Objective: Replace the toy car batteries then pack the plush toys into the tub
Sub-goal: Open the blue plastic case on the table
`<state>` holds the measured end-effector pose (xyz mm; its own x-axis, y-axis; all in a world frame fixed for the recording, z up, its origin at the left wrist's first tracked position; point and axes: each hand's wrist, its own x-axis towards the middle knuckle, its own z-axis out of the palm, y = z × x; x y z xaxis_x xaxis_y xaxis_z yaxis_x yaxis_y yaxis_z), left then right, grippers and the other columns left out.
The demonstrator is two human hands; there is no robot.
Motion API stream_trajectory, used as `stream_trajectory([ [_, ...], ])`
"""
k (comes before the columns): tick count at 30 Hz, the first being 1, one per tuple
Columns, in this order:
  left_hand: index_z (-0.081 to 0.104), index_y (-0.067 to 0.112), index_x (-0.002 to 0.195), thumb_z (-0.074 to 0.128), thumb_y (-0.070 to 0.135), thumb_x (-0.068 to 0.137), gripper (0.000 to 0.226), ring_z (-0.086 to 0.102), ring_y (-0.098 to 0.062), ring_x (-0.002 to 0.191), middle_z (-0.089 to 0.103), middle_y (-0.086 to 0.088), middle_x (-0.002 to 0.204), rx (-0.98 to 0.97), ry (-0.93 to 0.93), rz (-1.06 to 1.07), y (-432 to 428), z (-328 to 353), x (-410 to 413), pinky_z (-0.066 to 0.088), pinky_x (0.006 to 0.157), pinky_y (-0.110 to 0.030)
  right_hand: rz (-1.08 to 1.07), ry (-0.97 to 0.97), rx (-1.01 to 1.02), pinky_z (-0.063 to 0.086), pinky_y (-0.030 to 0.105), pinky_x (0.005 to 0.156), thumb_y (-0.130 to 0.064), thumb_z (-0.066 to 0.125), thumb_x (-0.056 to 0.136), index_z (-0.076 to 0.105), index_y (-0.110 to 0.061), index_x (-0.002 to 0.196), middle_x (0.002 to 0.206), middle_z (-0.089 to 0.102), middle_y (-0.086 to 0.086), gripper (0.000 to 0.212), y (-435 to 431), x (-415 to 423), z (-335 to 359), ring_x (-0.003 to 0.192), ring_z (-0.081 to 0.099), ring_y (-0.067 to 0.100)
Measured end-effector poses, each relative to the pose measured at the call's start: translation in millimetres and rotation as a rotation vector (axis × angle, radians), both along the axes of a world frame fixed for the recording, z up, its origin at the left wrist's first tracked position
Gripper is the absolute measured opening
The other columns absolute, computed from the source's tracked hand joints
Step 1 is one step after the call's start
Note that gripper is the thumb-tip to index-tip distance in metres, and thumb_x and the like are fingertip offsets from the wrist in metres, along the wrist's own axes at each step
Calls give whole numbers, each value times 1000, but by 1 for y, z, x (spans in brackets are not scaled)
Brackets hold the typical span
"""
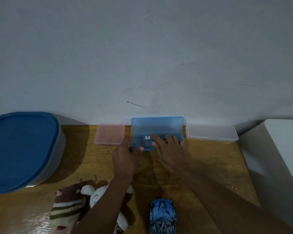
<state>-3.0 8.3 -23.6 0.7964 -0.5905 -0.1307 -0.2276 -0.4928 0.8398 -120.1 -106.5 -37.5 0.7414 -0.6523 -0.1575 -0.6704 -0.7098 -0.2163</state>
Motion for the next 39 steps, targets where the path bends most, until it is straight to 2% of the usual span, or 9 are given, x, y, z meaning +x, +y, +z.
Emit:
stream_trajectory([
  [7,63,11,122,78,16,79,46,62,-9,87,73,-10,107,9,-7,2,-1,3,-1,45,69,-16,-96,12,18,34,47,84,-49,25,98,42,-34,111,115,46,9,26,9,16,3,105,43,28],
  [12,64,12,121,78,17,79,45,69,-20,96,73,-10,108,0,-22,-2,0,-1,0,50,75,-23,-59,-42,-6,39,48,90,-45,27,99,53,-25,111,115,50,7,35,10,22,-3,107,48,27],
  [15,63,14,123,78,18,79,46,69,-18,95,73,-8,107,5,-13,3,0,-1,0,51,73,-21,-2,-163,-72,45,35,70,-49,21,98,61,-23,97,94,61,3,48,5,19,-9,88,60,23],
  [17,64,14,122,77,18,79,45,68,-15,94,74,-6,106,-1,-11,-7,0,-1,1,44,67,-11,7,-222,-79,38,29,58,-51,21,96,64,-22,84,80,64,1,53,-2,17,-10,73,63,22],
  [22,64,15,119,77,19,80,41,67,-13,94,73,-6,107,1,-8,-34,0,0,1,46,68,-12,-143,-518,61,37,29,52,-51,34,94,54,-14,60,59,60,6,54,-16,22,-8,55,59,26],
  [24,64,14,118,76,18,80,40,66,-12,94,73,-6,108,-5,-8,-38,1,-1,1,47,68,-12,-140,-659,-55,33,26,46,-48,42,93,51,-13,55,50,54,5,52,-18,21,-1,46,54,23],
  [29,65,14,118,75,18,82,38,69,-16,97,73,-5,109,14,-74,-65,1,-2,4,48,71,-13,214,-605,-267,39,20,45,-55,51,89,58,-18,63,58,57,-2,46,9,-13,-5,48,53,12],
  [34,66,14,118,77,20,80,40,68,-14,89,74,-7,104,7,-30,-27,-3,-3,3,43,58,-3,396,-416,-322,42,25,51,-45,72,78,57,-22,74,74,59,-3,27,29,-41,-38,63,58,15],
  [39,65,12,118,77,20,80,41,65,-10,87,74,-8,103,26,-77,-37,-4,-2,3,42,56,1,449,-324,-379,47,37,67,-44,56,87,52,-23,92,91,59,1,22,30,-35,-42,83,55,21],
])
